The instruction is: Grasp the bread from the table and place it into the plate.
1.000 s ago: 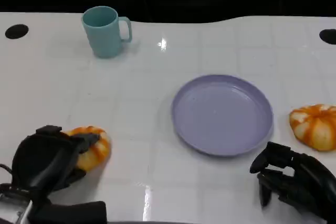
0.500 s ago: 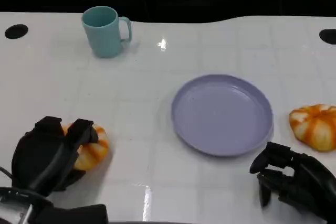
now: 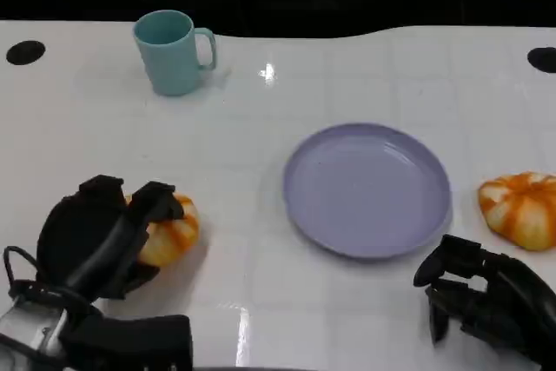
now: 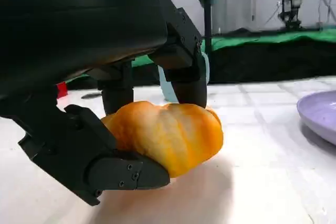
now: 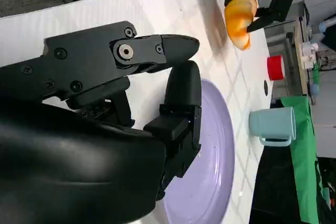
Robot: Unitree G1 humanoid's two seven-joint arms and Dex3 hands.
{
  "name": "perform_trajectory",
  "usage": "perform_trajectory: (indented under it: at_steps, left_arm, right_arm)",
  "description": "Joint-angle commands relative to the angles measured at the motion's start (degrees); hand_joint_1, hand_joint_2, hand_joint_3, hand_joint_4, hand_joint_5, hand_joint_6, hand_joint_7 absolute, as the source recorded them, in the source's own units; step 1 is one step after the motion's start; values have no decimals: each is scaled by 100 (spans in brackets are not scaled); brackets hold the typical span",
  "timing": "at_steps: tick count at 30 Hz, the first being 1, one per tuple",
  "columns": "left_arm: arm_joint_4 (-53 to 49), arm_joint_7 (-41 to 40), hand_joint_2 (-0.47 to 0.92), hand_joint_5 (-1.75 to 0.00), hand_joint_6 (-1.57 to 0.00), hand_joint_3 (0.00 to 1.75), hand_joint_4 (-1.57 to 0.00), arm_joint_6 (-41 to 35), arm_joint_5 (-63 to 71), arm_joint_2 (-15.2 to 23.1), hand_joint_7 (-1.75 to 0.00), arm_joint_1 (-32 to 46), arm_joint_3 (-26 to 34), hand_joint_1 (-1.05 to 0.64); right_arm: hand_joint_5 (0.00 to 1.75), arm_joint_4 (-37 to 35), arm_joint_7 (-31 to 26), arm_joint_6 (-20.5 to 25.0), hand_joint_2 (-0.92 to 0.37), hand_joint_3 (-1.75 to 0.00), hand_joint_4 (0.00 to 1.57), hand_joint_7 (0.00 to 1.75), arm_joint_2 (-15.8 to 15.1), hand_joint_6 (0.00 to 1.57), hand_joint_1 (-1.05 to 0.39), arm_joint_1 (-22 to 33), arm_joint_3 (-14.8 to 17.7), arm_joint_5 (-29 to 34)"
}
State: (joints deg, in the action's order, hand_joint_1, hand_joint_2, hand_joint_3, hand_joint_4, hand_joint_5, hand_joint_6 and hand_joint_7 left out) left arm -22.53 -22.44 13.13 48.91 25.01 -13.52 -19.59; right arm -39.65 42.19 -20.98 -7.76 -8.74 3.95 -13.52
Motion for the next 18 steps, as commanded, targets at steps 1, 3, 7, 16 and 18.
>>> perform_trajectory:
  at_steps: [1,3,7,16,18]
  left_arm:
    - [198,430,81,-175,-55,62,-65,-154,32,-147,-158,-534,-151,-29]
    - [186,538,86,-175,-60,53,-65,-260,93,-222,-149,-663,-236,-30]
    - [142,670,92,-174,-93,40,-67,-311,83,-343,-67,-862,-363,-33]
    - [13,591,91,-175,-64,38,-70,-167,-18,-572,-149,-1134,-453,-32]
    - [13,629,92,-175,-68,35,-68,-200,15,-612,-137,-1200,-494,-33]
  right_arm:
    - [175,-116,29,35,-92,-25,65,135,-87,68,-51,45,39,-8]
    - [175,-129,73,54,-92,-26,65,135,-90,68,-51,40,48,-38]
    - [175,-115,82,102,-92,-24,65,134,-91,68,-51,50,55,-50]
    - [175,-79,69,100,-92,-25,66,134,-89,69,-50,80,51,-50]
    - [175,-82,83,115,-92,-25,66,134,-88,69,-50,77,55,-66]
